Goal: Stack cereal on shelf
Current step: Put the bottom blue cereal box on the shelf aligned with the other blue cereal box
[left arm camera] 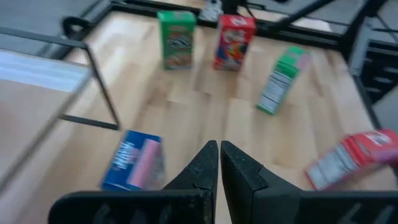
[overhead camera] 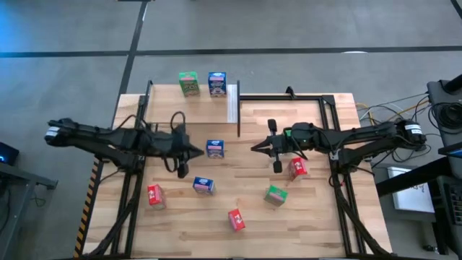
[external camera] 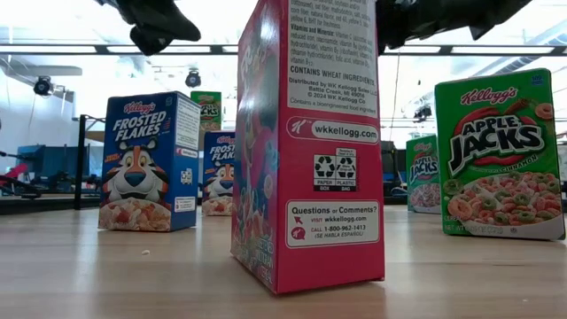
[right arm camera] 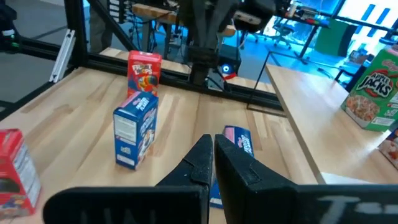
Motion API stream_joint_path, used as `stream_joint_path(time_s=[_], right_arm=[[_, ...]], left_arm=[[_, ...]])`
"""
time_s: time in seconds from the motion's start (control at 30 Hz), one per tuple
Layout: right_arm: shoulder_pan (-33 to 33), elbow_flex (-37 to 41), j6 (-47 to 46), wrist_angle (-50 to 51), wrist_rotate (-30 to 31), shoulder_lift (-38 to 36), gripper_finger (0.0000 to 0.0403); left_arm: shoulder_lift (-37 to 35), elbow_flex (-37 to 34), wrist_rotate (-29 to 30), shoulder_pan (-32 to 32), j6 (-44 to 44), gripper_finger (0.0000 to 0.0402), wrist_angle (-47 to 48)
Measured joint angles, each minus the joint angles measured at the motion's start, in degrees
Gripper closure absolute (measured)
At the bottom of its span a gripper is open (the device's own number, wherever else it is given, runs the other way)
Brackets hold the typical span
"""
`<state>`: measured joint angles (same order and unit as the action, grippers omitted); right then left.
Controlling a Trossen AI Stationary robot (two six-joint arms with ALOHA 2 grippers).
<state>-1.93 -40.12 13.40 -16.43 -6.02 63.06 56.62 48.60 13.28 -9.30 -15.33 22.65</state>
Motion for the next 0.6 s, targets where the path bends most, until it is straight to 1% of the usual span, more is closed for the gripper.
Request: stream_joint_path(time_s=[0.17,0.23,0.37,0.5,0.6], right_arm=[[1.4,0.0,0.7,2.1,0.0,-2.1,0.0394],[2.0,0.0,0.7,2.7,0.0,-2.7,0.0394],[2.6,0.0,0.7,3.0,0.0,-2.9,0.0394],[2.6,0.0,0.7,3.0,0.0,-2.9,0.0394],[2.6,0.0,0.5,3.0,0.0,-2.9,0.0394]], left_arm=[[3.3,0.0,-0.9,-5.0,-2.9,0.04,-0.1],[4.6,0.0,-2.1,-6.3,-4.1,0.04,-0.1],[7.3,1.2,-2.6,-8.4,-6.1,0.0398,1.0],[9.8,4.0,-5.2,-9.7,-6.2,0.0375,4.0],[12.4,6.7,-5.5,-10.5,-6.2,0.0342,8.3]])
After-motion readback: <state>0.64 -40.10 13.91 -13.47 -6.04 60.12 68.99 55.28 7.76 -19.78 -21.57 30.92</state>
